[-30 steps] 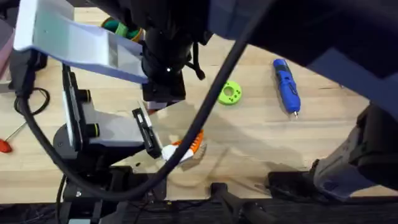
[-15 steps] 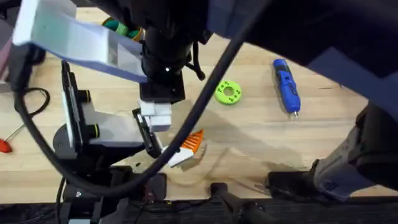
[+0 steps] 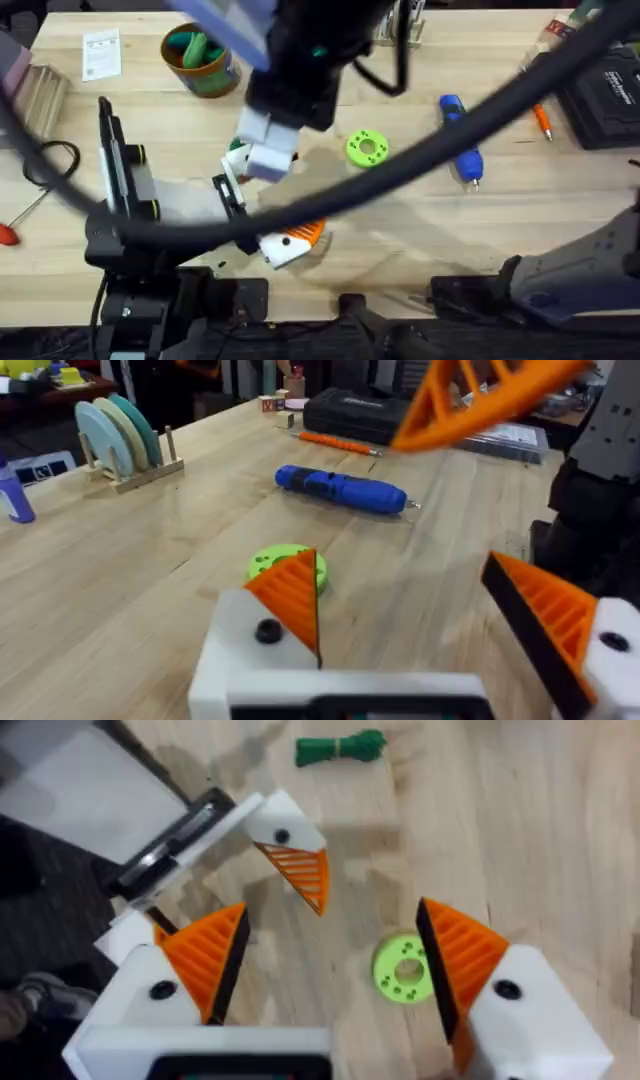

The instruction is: Pick up the gripper from the table and insert it into the empty holder that is missing its gripper. Then pick up a screw, insert it into the mounting hole, and use the screwdriver to tighten it. Finally, clean up the table by picking up the vegetable and placing it into the bucket.

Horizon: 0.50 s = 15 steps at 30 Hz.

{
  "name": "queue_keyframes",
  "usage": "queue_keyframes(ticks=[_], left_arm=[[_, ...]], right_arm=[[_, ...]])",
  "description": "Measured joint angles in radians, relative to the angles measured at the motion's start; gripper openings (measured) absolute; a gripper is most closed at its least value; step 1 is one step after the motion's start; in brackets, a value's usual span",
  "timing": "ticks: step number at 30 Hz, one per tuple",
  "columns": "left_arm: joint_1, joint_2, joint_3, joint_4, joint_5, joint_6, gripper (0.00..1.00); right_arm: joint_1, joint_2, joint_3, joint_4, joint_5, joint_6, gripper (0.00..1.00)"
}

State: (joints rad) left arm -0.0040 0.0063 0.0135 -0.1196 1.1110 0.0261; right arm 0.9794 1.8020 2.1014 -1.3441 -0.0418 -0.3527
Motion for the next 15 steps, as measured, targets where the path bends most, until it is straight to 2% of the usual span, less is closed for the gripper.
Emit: queue_keyframes(ticks=[7,15], left_arm=[[0.0,0.0,0.0,0.0,0.0,0.0,0.986],[0.0,0.0,0.0,0.0,0.0,0.0,0.986]], right_arm=[[-0.042,-0.05,-0.032,-0.006,0.083,0.128,0.987],[-0.139,-0.259,-0.37,0.17,0.109,0.285,0.987]])
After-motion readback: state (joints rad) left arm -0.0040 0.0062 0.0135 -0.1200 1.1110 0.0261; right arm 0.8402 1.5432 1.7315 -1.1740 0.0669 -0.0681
